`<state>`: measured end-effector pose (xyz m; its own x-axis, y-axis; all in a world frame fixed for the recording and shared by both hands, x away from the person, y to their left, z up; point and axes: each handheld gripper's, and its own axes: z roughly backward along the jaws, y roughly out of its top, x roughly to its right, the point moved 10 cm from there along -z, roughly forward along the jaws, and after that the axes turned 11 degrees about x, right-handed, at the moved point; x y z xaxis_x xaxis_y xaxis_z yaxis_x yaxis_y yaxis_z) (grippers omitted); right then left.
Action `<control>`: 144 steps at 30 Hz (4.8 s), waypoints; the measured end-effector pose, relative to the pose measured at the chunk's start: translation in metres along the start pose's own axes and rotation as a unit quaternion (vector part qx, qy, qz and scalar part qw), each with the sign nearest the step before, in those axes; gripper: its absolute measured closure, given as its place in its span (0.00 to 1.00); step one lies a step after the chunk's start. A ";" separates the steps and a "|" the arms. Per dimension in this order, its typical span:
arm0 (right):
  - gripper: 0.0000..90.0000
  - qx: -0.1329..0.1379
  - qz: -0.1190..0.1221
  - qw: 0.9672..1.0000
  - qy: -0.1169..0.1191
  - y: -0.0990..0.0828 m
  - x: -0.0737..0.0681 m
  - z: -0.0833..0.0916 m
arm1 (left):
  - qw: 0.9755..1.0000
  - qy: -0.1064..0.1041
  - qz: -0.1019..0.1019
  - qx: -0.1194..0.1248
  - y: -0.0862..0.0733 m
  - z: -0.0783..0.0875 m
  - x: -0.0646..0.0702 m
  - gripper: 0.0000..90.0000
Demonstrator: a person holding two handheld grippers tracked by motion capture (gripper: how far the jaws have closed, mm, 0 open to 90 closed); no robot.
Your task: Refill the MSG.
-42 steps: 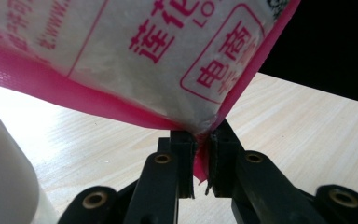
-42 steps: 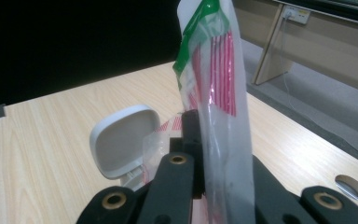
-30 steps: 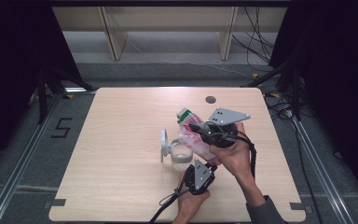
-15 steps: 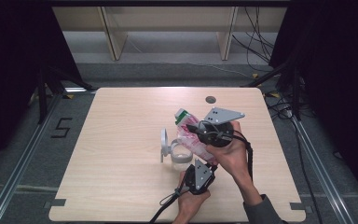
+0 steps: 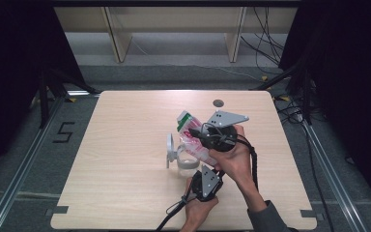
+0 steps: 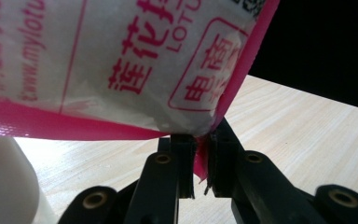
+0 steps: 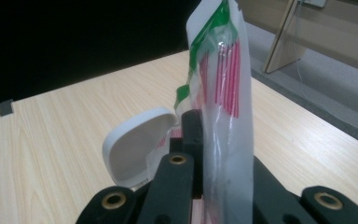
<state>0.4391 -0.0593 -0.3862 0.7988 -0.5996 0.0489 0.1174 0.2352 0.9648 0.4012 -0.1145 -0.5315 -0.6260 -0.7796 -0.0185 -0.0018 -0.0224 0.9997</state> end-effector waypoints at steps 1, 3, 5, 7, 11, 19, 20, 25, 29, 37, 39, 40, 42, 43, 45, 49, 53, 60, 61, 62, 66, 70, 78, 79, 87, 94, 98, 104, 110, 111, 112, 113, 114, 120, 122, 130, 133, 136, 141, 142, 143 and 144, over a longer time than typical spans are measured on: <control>1.00 0.002 0.001 1.000 0.000 0.001 0.001 0.000 | 1.000 0.001 -0.002 0.002 0.000 0.000 0.000 0.91; 1.00 0.001 -0.006 1.000 0.006 0.000 0.000 0.000 | 1.000 -0.003 -0.002 0.004 0.000 0.001 0.000 0.91; 1.00 -0.001 -0.006 1.000 0.006 0.000 0.000 -0.001 | 1.000 -0.003 -0.001 0.004 0.000 0.001 0.000 0.91; 1.00 0.005 -0.003 1.000 0.004 0.001 0.001 -0.003 | 1.000 0.002 0.000 0.003 0.000 0.002 -0.001 0.91; 1.00 0.001 -0.011 1.000 0.007 0.001 -0.001 -0.004 | 1.000 0.002 -0.002 0.004 0.000 0.002 0.000 0.91; 1.00 0.001 0.005 1.000 -0.005 -0.001 0.005 -0.006 | 1.000 0.000 -0.003 0.004 0.001 -0.003 0.006 0.92; 1.00 -0.011 -0.003 1.000 0.002 -0.002 0.003 -0.005 | 1.000 0.000 -0.003 0.004 0.001 -0.003 0.006 0.92; 1.00 -0.014 -0.017 1.000 0.004 -0.003 0.003 -0.006 | 1.000 0.002 -0.003 0.006 0.001 -0.005 0.006 0.92; 1.00 -0.014 -0.027 1.000 -0.001 -0.003 0.003 -0.007 | 1.000 -0.005 -0.003 0.007 0.002 -0.007 0.008 0.92; 1.00 -0.013 -0.009 1.000 0.002 -0.002 0.005 -0.009 | 1.000 0.001 0.000 0.006 0.002 -0.006 0.007 0.92; 1.00 -0.019 -0.010 1.000 0.007 -0.003 0.004 -0.011 | 1.000 -0.004 0.001 0.006 0.002 -0.007 0.008 0.92; 1.00 -0.020 -0.006 1.000 0.008 -0.003 0.004 -0.011 | 1.000 -0.001 0.002 0.007 0.002 -0.007 0.007 0.92; 1.00 -0.022 -0.009 1.000 0.006 -0.003 0.004 -0.012 | 1.000 -0.001 0.003 0.006 0.002 -0.007 0.007 0.92; 1.00 -0.017 -0.005 1.000 0.003 -0.002 0.006 -0.012 | 1.000 -0.001 0.004 0.006 0.002 -0.007 0.007 0.92; 1.00 -0.023 -0.008 1.000 0.008 -0.003 0.005 -0.013 | 1.000 0.000 0.004 0.008 0.003 -0.008 0.008 0.92; 1.00 -0.018 -0.004 1.000 0.010 -0.002 0.005 -0.013 | 1.000 0.000 -0.006 0.011 0.004 -0.009 0.011 0.92; 1.00 -0.032 0.000 0.999 0.010 -0.004 0.004 -0.011 | 1.000 -0.001 -0.006 0.010 0.004 -0.010 0.012 0.92; 1.00 -0.038 -0.009 0.999 0.010 -0.005 0.002 -0.011 | 1.000 -0.001 -0.009 0.009 0.004 -0.011 0.012 0.92; 1.00 -0.037 -0.002 0.999 0.014 -0.005 0.003 -0.012 | 1.000 -0.001 -0.008 0.008 0.004 -0.011 0.012 0.92; 1.00 -0.038 0.001 0.999 0.016 -0.005 0.003 -0.012 | 1.000 -0.001 -0.009 0.007 0.003 -0.010 0.012 0.92; 0.99 -0.040 0.009 0.999 0.016 -0.006 0.003 -0.013 | 1.000 -0.001 -0.010 0.009 0.004 -0.011 0.014 0.92; 1.00 -0.046 0.012 0.999 0.019 -0.006 0.001 -0.013 | 1.000 -0.002 -0.011 0.009 0.004 -0.011 0.014 0.92; 1.00 -0.041 0.016 0.999 0.013 -0.005 0.003 -0.013 | 1.000 0.000 -0.011 0.009 0.004 -0.010 0.013 0.92; 1.00 -0.038 0.006 0.999 0.011 -0.005 0.002 -0.013 | 1.000 0.000 -0.011 0.008 0.004 -0.010 0.012 0.92; 1.00 -0.037 0.013 0.999 0.009 -0.005 0.004 -0.014 | 1.000 -0.001 -0.010 0.009 0.004 -0.011 0.014 0.92; 0.98 -0.043 0.010 0.999 0.013 -0.006 0.003 -0.014 | 1.000 -0.002 -0.011 0.008 0.004 -0.011 0.014 0.92; 0.97 -0.046 0.007 0.999 0.017 -0.007 0.002 -0.015 | 1.000 -0.003 -0.008 0.008 0.004 -0.011 0.015 0.92; 0.97 -0.050 0.012 0.998 0.019 -0.008 0.001 -0.015 | 1.000 -0.003 -0.010 0.007 0.004 -0.011 0.015 0.92; 0.97 -0.049 0.010 0.999 0.017 -0.008 0.002 -0.016 | 1.000 -0.003 -0.010 0.007 0.004 -0.011 0.014 0.92; 0.97 -0.048 0.011 0.999 0.017 -0.008 0.001 -0.016 | 1.000 -0.003 -0.010 0.008 0.004 -0.011 0.014 0.92; 0.97 -0.047 0.012 0.999 0.016 -0.007 0.001 -0.016 | 1.000 -0.003 -0.010 0.008 0.004 -0.011 0.014 0.92; 0.96 -0.048 0.012 0.999 0.017 -0.007 0.001 -0.016 | 1.000 -0.003 -0.011 0.008 0.004 -0.011 0.014 0.92; 0.96 -0.044 0.018 0.999 0.016 -0.006 0.002 -0.016 | 1.000 -0.002 -0.011 0.008 0.004 -0.011 0.014 0.92; 0.96 -0.050 0.010 0.999 0.018 -0.008 0.001 -0.016 | 1.000 -0.007 -0.010 0.008 0.004 -0.010 0.016 0.92; 0.95 -0.053 0.009 0.998 0.021 -0.008 0.000 -0.015 | 1.000 -0.007 -0.009 0.008 0.005 -0.010 0.016 0.92; 0.94 -0.050 0.016 0.999 0.016 -0.008 0.002 -0.017 | 1.000 -0.007 -0.010 0.007 0.005 -0.010 0.017 0.92; 0.92 -0.055 0.008 0.998 0.016 -0.009 0.003 -0.016 | 1.000 -0.007 -0.012 0.007 0.005 -0.010 0.016 0.92; 0.94 -0.055 0.007 0.998 0.011 -0.009 0.002 -0.016 | 1.000 -0.007 -0.010 0.007 0.005 -0.010 0.017 0.92; 0.93 -0.057 0.004 0.998 0.012 -0.010 0.001 -0.016 | 1.000 -0.008 -0.010 0.008 0.005 -0.010 0.018 0.92; 0.94 -0.061 0.008 0.998 0.013 -0.010 0.001 -0.015 | 1.000 -0.009 -0.010 0.009 0.006 -0.010 0.018 0.92; 0.97 -0.068 0.007 0.998 0.018 -0.011 -0.001 -0.014 | 1.000 -0.008 -0.009 0.011 0.006 -0.011 0.019 0.92; 0.98 -0.066 0.019 0.997 0.023 -0.010 -0.001 -0.015 | 1.000 -0.009 -0.008 0.011 0.007 -0.010 0.019 0.92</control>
<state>0.4459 -0.0500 -0.3998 0.8301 -0.5532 0.0705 0.1601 0.3574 0.9201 0.3974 -0.1361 -0.5249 -0.6403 -0.7674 -0.0342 -0.0285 -0.0207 0.9994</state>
